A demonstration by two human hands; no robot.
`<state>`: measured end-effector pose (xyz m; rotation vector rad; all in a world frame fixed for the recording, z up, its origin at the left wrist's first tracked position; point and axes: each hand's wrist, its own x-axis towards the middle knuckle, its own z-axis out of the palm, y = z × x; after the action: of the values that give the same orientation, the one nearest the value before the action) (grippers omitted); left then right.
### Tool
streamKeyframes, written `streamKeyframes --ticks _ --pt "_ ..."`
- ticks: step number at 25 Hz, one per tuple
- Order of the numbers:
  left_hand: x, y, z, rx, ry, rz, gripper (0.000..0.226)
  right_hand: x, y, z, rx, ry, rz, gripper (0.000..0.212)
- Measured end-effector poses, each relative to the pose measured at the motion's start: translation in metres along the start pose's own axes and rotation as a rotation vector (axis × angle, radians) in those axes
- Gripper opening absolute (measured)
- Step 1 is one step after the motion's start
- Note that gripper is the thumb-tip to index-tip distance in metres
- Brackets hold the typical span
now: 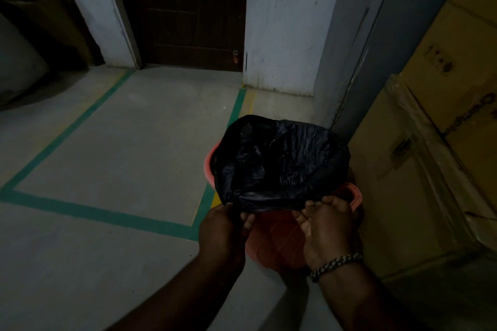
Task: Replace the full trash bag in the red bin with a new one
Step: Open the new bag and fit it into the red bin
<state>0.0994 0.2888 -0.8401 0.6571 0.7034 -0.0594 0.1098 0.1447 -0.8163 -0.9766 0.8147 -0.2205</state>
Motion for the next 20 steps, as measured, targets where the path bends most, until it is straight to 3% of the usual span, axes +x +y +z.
streamKeyframes --ticks 7,12,20 --pt "-0.009 0.0 0.006 -0.083 -0.096 -0.129 0.03 0.0 -0.006 -0.008 -0.211 -0.035 -0.158 0.017" --pt "-0.012 -0.011 0.006 -0.06 -0.127 -0.156 0.034 0.007 -0.02 -0.016 -0.366 -0.013 -0.134 0.015" --pt "-0.013 -0.019 0.008 -0.017 -0.133 -0.154 0.032 -0.006 -0.036 -0.009 0.191 -0.212 0.277 0.02"
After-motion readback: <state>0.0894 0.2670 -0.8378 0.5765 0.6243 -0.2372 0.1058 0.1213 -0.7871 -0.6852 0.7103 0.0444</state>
